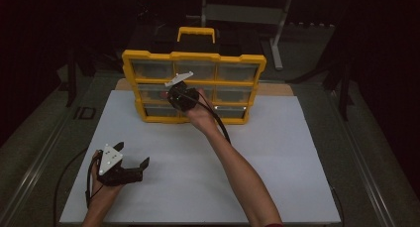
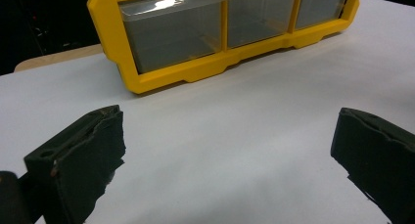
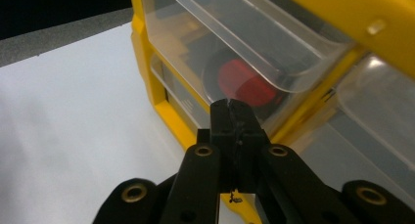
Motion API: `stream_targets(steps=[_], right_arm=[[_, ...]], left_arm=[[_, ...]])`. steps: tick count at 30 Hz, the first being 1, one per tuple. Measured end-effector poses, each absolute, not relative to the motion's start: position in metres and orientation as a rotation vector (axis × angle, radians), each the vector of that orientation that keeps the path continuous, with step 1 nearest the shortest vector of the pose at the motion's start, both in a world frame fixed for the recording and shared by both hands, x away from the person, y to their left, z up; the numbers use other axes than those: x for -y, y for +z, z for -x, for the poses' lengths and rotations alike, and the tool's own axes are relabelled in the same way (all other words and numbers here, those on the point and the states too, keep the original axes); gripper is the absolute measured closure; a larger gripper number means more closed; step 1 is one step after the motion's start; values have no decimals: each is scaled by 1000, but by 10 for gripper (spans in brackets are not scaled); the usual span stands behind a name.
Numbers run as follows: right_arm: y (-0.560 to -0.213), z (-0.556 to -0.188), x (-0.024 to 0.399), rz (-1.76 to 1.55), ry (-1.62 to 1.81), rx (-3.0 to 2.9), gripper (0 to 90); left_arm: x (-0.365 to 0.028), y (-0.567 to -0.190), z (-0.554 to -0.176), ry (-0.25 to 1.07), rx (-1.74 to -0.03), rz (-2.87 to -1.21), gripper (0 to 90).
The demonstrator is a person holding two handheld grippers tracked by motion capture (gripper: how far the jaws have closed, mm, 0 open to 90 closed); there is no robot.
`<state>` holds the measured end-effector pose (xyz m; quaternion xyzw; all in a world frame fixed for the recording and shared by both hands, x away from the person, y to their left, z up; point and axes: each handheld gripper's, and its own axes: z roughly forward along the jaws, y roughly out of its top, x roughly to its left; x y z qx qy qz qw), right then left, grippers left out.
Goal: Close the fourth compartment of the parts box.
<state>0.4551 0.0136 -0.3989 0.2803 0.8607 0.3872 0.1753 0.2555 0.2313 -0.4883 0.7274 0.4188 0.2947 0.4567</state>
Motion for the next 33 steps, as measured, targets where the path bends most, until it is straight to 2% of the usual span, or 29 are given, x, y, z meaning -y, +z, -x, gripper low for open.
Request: stream_targets(steps=[18,33], right_arm=[[-399,-459,-12,-844,1103,-2412,895],[-396,-449,-9,-756,1107,-2464,882]], left_arm=[[-231,-488,-256,727,-1032,-1794,2],[-231,-488,-256,726,-1032,-1794,1]])
